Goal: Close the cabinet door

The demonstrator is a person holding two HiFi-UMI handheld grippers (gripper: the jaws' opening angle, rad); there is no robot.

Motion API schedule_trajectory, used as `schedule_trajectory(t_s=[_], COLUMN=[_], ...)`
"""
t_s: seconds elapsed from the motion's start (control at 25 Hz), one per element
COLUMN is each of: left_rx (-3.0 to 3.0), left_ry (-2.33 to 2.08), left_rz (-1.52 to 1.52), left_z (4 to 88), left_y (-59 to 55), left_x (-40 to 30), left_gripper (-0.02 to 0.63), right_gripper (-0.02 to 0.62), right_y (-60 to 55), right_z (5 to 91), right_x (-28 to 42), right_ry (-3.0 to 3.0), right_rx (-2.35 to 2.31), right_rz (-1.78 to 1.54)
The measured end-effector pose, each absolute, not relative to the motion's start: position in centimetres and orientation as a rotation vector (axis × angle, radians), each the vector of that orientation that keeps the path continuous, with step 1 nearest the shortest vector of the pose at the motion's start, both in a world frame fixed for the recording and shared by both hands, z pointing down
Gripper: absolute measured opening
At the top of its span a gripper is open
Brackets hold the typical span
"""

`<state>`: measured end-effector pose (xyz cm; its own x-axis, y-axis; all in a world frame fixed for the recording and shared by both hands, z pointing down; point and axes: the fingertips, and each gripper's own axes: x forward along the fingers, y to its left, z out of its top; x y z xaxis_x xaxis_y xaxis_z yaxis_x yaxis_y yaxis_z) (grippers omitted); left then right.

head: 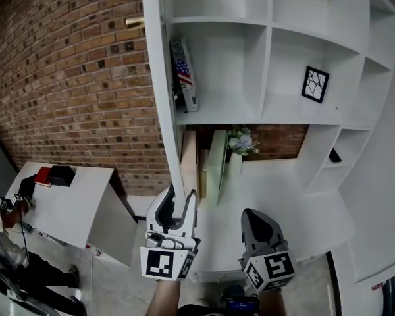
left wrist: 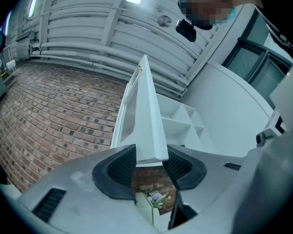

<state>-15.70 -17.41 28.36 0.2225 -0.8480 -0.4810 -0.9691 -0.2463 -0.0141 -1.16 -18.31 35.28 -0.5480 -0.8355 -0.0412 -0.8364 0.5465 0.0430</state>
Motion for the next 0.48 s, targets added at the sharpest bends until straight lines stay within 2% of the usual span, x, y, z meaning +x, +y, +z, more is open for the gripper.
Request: schedule_trajectory(t_s=[0.48], left_rx=[-2.184], left_ry=[1.68], left_rz=[0.505], left_z=[28.1], left_y=[-18.7], left_x=[-12.4], left_gripper=[0.19], right_gripper=[0.0], right_y=[-18.8], right_z=[35.0], right_x=[0.7], right_ry=[2.713], right_rx=[-1.54], right_rz=[0.134])
